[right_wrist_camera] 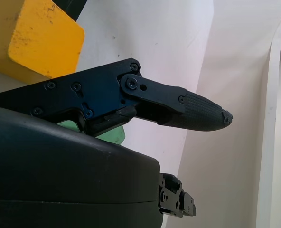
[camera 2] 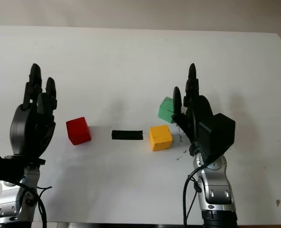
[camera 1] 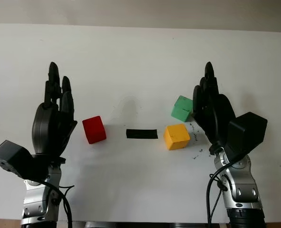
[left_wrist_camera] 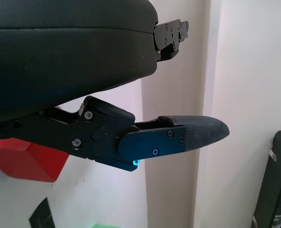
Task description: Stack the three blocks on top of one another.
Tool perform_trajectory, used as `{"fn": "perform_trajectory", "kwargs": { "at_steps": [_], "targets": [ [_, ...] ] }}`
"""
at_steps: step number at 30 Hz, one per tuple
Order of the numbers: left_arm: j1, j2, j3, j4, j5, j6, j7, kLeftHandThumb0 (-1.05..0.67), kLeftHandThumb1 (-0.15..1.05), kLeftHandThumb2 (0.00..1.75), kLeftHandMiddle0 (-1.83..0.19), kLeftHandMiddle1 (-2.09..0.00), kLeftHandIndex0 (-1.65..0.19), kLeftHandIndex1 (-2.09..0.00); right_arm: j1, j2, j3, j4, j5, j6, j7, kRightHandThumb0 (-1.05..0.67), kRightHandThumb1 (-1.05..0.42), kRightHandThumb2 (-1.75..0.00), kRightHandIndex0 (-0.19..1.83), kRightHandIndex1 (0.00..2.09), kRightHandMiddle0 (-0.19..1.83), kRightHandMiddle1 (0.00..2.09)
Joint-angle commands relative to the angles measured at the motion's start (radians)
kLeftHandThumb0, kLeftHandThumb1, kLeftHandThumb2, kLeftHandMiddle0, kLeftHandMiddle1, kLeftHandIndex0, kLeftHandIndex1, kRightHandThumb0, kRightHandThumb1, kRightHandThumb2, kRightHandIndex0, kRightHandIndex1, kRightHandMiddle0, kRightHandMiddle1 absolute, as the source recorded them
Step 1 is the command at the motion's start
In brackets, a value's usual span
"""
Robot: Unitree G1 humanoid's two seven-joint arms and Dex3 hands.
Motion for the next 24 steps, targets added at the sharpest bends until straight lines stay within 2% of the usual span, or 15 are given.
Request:
{"fn": "perform_trajectory", "kwargs": {
  "at_steps": [1,6,10,12,14,17,21,24],
  "targets": [
    [0.025,-0.003,-0.003,-0.018,0.004,-0.003,-0.001,-0.73,1.05,0.51,0.19,0.00,0.19,0.00,-0.008,-0.011,-0.009,-0.025,0.010,0.007,0.004,-0.81,-1.05,-0.69,-0.19,0.00,-0.19,0.00],
    [0.035,-0.017,-0.014,0.001,-0.004,-0.013,-0.018,-0.71,1.05,0.53,0.19,0.00,0.19,0.00,-0.024,-0.014,-0.016,-0.005,0.020,0.006,0.009,-0.80,-1.05,-0.69,-0.19,0.00,-0.19,0.00],
    [0.044,-0.028,-0.016,-0.017,-0.022,0.042,-0.002,-0.69,1.05,0.51,0.19,-0.01,0.19,0.00,-0.034,-0.011,-0.017,0.011,0.020,0.003,0.010,-0.80,-1.05,-0.70,-0.19,0.00,-0.19,0.00],
    [0.051,-0.022,-0.011,-0.048,0.016,0.059,0.035,-0.67,1.05,0.51,0.13,-0.05,0.15,-0.02,-0.030,-0.010,-0.019,0.005,0.026,0.005,0.014,-0.81,-1.05,-0.69,-0.19,0.00,-0.19,0.00],
    [0.063,-0.004,-0.010,-0.113,0.142,0.085,0.124,-0.62,1.05,0.48,-0.02,-0.10,0.04,-0.08,-0.023,-0.015,-0.021,-0.005,0.028,0.001,0.017,-0.79,-1.05,-0.69,-0.19,0.00,-0.19,0.00],
    [0.080,0.079,-0.015,-0.244,0.419,0.175,0.218,-0.67,1.05,0.35,-0.27,-0.09,-0.18,-0.13,-0.017,-0.018,-0.029,-0.011,0.041,-0.019,0.028,-0.76,-1.05,-0.71,-0.19,0.00,-0.19,0.00],
    [0.102,0.206,-0.033,-0.433,0.699,0.346,0.157,-0.78,1.05,0.37,-0.16,-0.03,-0.26,-0.11,-0.010,-0.025,-0.044,-0.011,0.061,-0.053,0.050,-0.73,-1.05,-0.73,-0.19,0.00,-0.19,0.00],
    [0.104,0.248,-0.054,-0.530,0.802,0.443,0.083,-0.84,1.05,0.19,-0.03,-0.04,-0.26,-0.08,-0.008,-0.028,-0.047,-0.016,0.064,-0.056,0.052,-0.72,-1.05,-0.72,-0.19,0.00,-0.19,0.00]
  ]
}}
